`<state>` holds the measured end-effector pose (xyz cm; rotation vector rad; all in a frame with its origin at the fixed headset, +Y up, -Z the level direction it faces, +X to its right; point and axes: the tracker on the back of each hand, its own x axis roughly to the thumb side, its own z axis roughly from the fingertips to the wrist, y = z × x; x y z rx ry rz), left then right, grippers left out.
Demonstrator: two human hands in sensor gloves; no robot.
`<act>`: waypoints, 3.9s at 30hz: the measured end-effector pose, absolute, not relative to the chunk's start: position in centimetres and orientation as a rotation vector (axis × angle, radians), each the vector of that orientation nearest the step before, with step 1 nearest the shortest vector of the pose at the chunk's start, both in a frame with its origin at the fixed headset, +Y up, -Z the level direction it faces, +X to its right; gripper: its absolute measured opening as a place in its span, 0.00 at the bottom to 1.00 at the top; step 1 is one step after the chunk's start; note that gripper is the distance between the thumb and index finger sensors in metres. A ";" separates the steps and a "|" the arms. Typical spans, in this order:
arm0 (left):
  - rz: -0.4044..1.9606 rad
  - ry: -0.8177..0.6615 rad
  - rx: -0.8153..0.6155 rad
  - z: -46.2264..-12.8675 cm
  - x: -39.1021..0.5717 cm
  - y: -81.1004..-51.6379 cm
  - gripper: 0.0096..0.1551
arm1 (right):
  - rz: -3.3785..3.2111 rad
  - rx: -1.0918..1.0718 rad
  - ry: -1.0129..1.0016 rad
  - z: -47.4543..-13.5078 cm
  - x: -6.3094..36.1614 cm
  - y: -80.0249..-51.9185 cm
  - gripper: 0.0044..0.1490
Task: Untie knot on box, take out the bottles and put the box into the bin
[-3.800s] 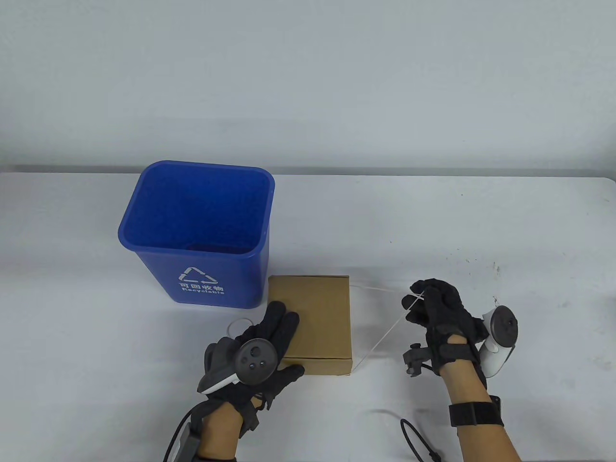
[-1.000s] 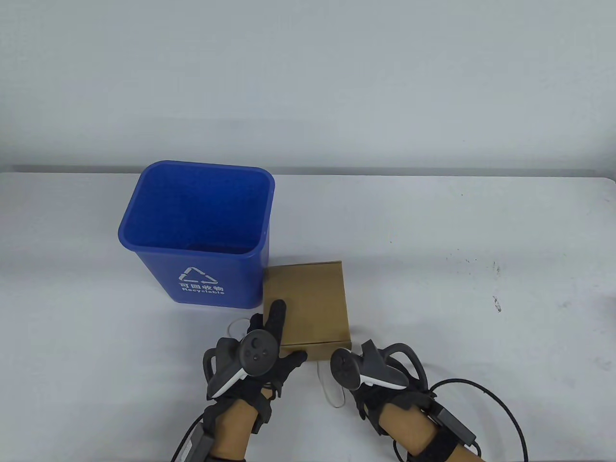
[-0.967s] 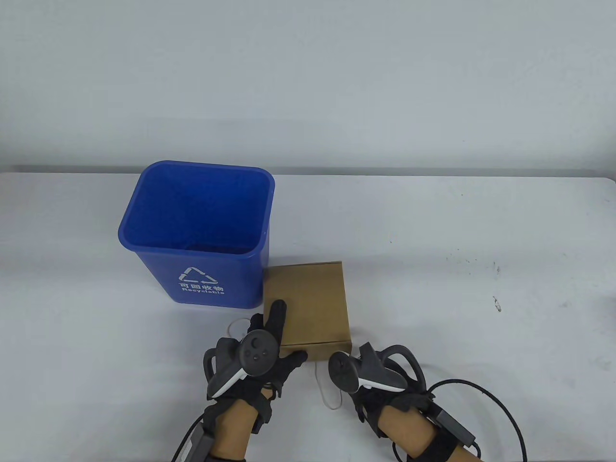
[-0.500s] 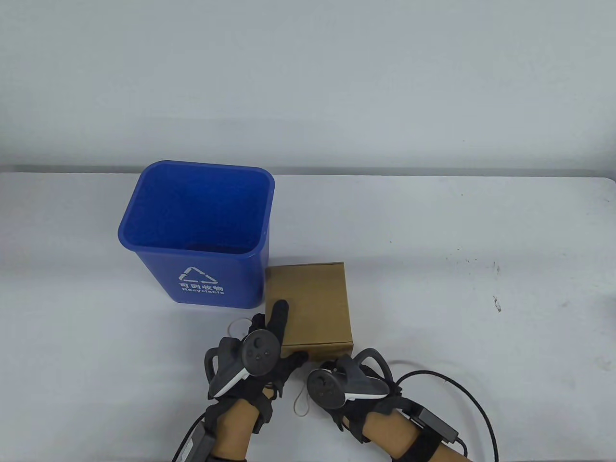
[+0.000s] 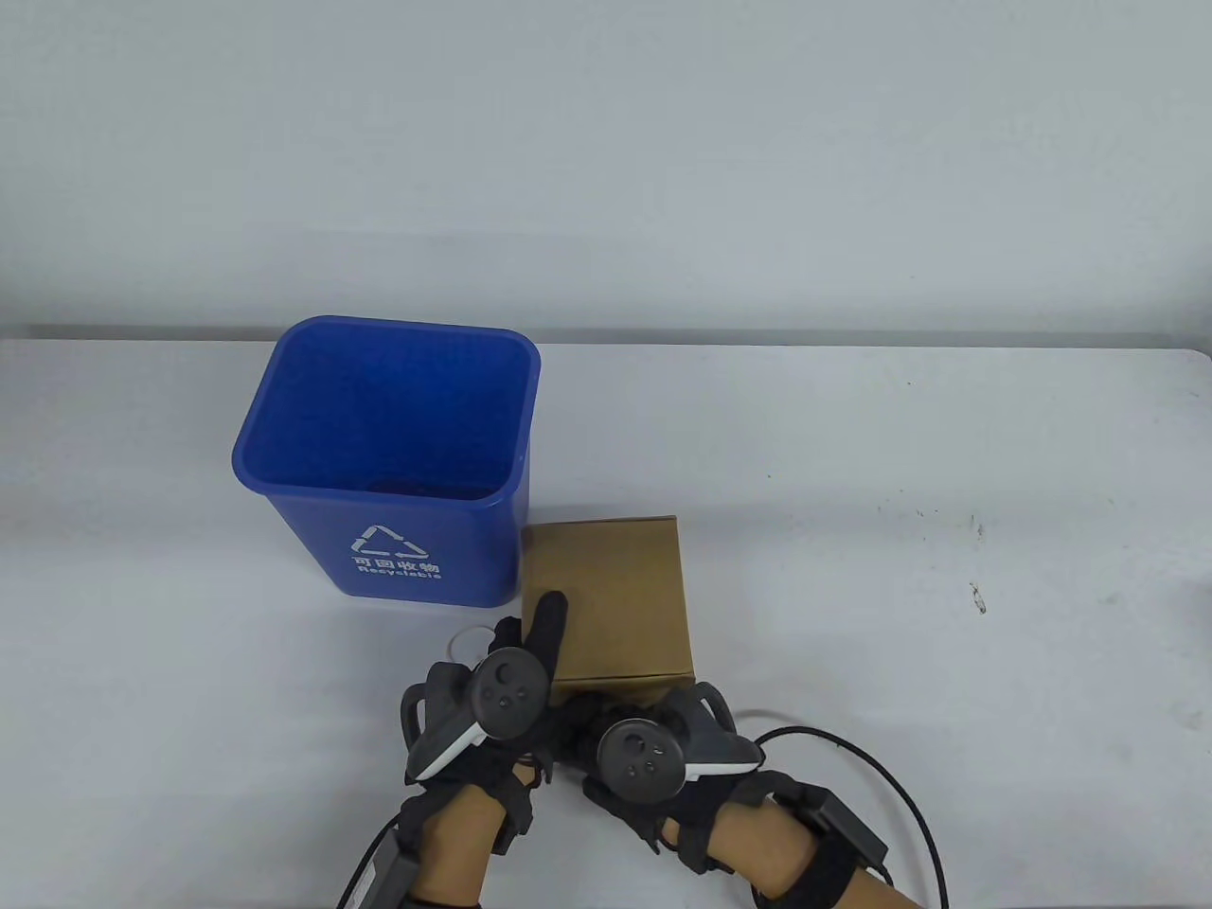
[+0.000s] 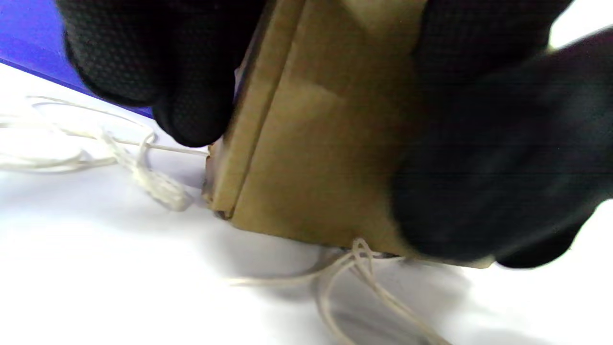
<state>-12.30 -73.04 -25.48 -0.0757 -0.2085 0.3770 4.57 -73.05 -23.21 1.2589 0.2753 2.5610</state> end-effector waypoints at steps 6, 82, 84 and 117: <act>0.363 -0.210 -0.072 -25.5 -12.2 -73.0 0.63 | 2.497 1.174 0.121 -23.2 8.8 -69.5 0.30; 0.341 0.160 -0.410 -27.0 -17.0 -77.0 0.58 | 2.584 0.834 0.261 -27.1 13.1 -73.2 0.53; 0.345 0.161 -0.403 -27.1 -17.1 -77.0 0.56 | 2.548 0.821 0.276 -27.3 13.5 -73.2 0.53; 0.313 -0.095 -0.335 -28.3 -17.9 -75.4 0.64 | 2.436 0.854 0.380 -27.9 13.7 -73.6 0.53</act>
